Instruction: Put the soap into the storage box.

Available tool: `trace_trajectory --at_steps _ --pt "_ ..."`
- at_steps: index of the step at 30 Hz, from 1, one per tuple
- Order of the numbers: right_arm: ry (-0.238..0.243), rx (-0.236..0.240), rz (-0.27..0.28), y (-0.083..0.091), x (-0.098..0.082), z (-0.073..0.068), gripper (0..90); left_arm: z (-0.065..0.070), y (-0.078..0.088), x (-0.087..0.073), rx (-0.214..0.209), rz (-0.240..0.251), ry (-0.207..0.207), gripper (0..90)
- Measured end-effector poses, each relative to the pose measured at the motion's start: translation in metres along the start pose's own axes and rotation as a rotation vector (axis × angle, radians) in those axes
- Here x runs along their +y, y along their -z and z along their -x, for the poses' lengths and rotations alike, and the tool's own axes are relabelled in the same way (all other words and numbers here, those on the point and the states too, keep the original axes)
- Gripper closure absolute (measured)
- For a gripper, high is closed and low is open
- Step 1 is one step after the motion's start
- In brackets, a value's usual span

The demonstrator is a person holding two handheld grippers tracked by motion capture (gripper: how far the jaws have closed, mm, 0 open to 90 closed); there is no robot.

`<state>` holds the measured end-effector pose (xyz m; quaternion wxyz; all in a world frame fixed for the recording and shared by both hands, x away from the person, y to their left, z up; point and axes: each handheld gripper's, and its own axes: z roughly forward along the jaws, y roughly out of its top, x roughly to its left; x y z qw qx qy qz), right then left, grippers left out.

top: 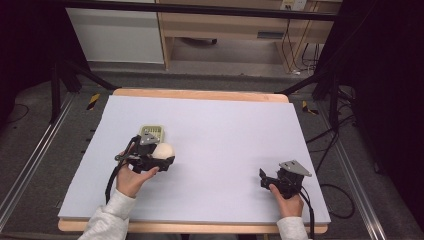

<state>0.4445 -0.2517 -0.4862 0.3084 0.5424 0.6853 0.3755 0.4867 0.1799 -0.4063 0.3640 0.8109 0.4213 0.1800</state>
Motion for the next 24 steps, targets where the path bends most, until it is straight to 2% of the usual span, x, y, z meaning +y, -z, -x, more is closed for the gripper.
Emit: trace_trajectory --at_steps 14,24 --pt "-0.004 0.001 -0.002 0.000 0.000 0.000 4.5 -0.017 0.001 0.008 0.020 0.017 0.027 22.8" --pt "-0.001 0.002 -0.001 0.000 0.000 0.000 4.5 -0.031 -0.004 0.012 0.041 0.022 0.051 22.9"
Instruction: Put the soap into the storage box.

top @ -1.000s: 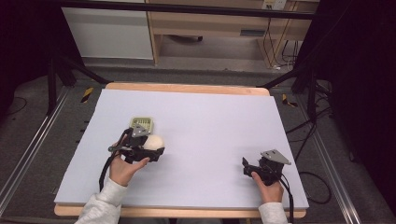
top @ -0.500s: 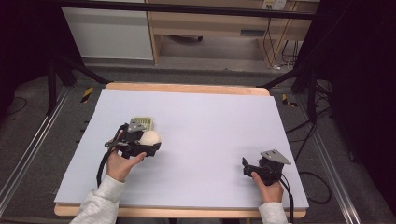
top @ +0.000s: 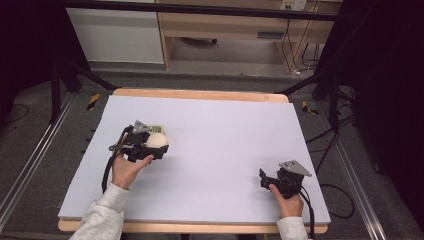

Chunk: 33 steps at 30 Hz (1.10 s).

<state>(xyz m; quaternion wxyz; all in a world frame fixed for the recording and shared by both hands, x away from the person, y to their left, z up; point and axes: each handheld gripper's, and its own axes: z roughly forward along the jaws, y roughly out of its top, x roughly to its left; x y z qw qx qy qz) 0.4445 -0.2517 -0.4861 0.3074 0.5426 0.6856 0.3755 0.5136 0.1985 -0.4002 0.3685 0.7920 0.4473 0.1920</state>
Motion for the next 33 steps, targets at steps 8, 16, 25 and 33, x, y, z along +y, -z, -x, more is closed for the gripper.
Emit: trace_trajectory --at_steps 8,16,25,33 --pt "-0.001 0.000 -0.003 0.000 0.000 0.000 4.5 -0.012 -0.006 0.004 0.027 -0.005 0.011 22.8" --pt "-0.001 -0.001 -0.002 0.000 0.000 0.000 4.5 -0.022 -0.013 0.006 0.052 -0.022 0.015 22.9" --pt "0.002 -0.003 -0.003 0.000 0.000 0.000 4.5 -0.036 -0.019 0.006 0.067 -0.030 0.047 22.8" --pt "0.003 -0.005 -0.001 0.000 0.000 0.000 4.5 -0.046 -0.024 0.006 0.081 -0.035 0.070 22.8"
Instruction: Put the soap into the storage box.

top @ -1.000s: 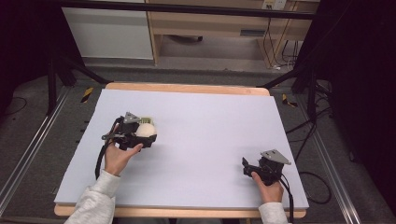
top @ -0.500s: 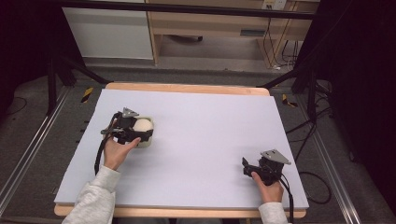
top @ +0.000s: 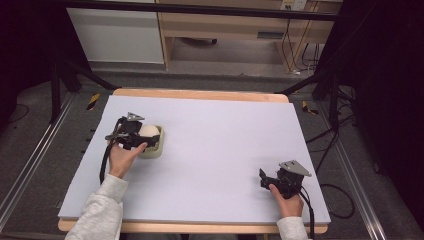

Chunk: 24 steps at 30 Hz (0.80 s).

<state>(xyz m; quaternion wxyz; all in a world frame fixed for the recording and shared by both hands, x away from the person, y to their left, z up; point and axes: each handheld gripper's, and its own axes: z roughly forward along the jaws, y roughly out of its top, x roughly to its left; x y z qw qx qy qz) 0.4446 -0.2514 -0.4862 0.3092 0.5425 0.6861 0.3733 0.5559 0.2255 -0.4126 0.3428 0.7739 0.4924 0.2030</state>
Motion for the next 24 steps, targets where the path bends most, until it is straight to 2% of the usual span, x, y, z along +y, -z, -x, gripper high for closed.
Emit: trace_trajectory --at_steps 24 --pt "-0.005 0.005 -0.003 0.000 0.000 0.001 4.5 -0.010 -0.025 -0.004 0.036 -0.069 -0.010 22.9"
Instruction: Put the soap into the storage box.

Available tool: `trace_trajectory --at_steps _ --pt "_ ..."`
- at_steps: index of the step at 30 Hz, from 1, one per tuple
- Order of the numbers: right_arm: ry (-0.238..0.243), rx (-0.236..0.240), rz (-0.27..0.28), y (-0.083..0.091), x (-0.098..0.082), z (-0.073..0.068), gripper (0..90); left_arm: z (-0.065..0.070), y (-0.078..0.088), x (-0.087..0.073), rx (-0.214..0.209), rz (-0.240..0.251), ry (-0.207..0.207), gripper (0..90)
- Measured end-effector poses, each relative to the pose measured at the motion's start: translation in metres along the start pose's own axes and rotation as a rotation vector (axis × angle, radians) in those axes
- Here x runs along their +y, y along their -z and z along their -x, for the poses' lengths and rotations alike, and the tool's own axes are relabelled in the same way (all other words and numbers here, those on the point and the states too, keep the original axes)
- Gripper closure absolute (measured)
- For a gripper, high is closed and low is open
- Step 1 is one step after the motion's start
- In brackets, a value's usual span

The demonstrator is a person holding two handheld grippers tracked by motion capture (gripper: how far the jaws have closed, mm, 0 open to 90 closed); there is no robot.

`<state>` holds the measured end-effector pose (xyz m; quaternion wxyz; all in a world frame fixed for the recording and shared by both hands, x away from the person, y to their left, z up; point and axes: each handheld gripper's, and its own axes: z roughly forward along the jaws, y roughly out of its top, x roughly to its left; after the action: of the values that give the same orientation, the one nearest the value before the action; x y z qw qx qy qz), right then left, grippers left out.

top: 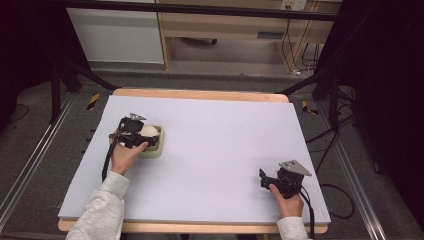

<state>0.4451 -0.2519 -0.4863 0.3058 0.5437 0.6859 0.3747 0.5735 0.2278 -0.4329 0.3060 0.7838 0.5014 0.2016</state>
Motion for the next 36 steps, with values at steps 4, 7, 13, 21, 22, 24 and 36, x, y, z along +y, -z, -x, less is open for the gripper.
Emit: trace_trajectory --at_steps 4,7,13,21,22,24,36 --pt "-0.001 0.000 0.001 0.0002 0.0000 0.0000 4.5 0.0002 -0.0007 -0.0005 0.004 -0.003 -0.003 22.9" --pt "-0.001 0.000 0.001 0.0001 -0.0001 -0.0001 4.5 0.0007 -0.0019 -0.0013 0.004 -0.007 -0.003 22.8" --pt "0.000 0.000 0.000 0.0000 0.0000 0.0001 4.5 0.0015 -0.0050 -0.0029 0.003 -0.019 -0.007 22.8" --pt "0.000 0.000 0.001 0.0001 -0.0001 0.0000 4.5 0.0023 -0.0071 -0.0040 0.005 -0.026 -0.004 22.8" --pt "-0.001 0.000 0.001 0.0002 -0.0001 -0.0001 4.5 0.0023 -0.0074 -0.0042 0.005 -0.028 -0.006 22.8" --pt "0.000 -0.001 0.001 0.0002 -0.0001 -0.0002 4.5 0.0025 -0.0080 -0.0046 0.006 -0.028 -0.005 22.8" --pt "0.000 0.000 0.000 0.0002 0.0000 -0.0001 4.5 0.0039 -0.0083 -0.0062 0.015 -0.032 -0.013 22.3"
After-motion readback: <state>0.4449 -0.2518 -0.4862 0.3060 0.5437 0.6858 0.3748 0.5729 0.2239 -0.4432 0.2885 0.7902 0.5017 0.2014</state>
